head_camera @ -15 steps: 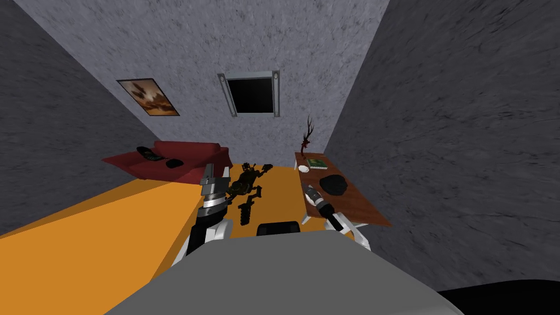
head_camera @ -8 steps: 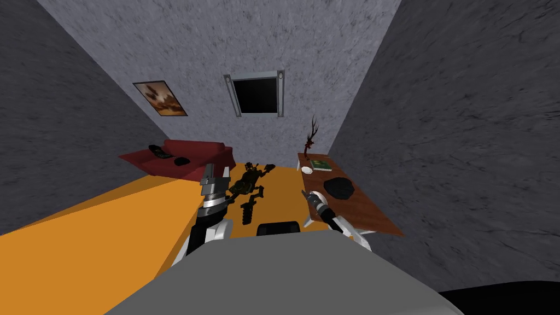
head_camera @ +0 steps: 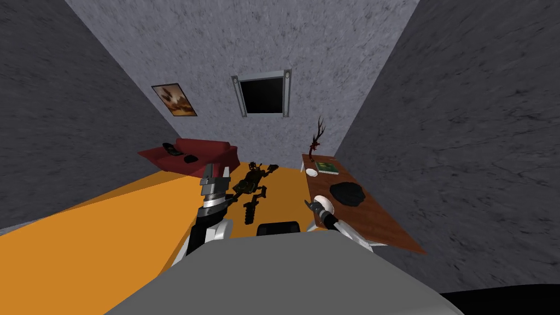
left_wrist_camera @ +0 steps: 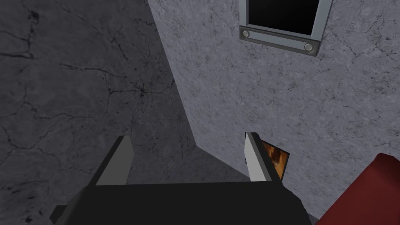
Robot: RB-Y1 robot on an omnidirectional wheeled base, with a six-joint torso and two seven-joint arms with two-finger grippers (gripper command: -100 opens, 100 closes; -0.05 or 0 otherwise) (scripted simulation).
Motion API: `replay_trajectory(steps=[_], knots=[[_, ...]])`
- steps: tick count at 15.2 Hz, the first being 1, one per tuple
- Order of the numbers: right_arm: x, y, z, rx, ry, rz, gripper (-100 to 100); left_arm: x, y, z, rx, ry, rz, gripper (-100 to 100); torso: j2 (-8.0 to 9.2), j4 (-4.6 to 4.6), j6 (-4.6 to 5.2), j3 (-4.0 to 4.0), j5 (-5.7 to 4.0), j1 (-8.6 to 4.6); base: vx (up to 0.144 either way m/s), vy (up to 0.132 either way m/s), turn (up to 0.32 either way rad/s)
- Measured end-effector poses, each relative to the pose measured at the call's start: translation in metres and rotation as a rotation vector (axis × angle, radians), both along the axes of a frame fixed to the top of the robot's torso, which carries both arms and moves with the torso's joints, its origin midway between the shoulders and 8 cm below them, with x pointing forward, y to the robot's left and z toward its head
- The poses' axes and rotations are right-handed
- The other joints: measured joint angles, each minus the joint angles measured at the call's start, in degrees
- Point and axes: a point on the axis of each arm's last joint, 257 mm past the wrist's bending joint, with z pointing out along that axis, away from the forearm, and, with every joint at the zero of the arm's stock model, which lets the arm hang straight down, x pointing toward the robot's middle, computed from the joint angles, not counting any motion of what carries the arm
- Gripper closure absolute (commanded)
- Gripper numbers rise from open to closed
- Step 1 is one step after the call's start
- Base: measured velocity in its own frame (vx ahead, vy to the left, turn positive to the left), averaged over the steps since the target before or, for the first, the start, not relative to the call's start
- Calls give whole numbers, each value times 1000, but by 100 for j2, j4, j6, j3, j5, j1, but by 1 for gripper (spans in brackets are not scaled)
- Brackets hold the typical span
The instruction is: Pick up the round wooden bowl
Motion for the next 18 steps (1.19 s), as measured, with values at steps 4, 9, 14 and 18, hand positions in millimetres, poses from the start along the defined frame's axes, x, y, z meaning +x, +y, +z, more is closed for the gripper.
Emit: replay_trajectory(steps=[4,9,14,18], knots=[[-35,-26,-42,-131,104,40,-100,0,0,0,0,0,0,0,2,0,1,1,0,-1,58,22,112],[-67,-57,-74,-258,206,80,-100,0,0,0,0,0,0,0,7,2,1,4,0,-3,43,12,69],[-94,-82,-97,-355,285,117,-100,0,0,0,0,0,0,0,11,3,0,7,1,-4,37,13,76],[-124,-111,-115,-452,365,156,-100,0,0,0,0,0,0,0,5,1,1,3,0,-3,51,13,93]])
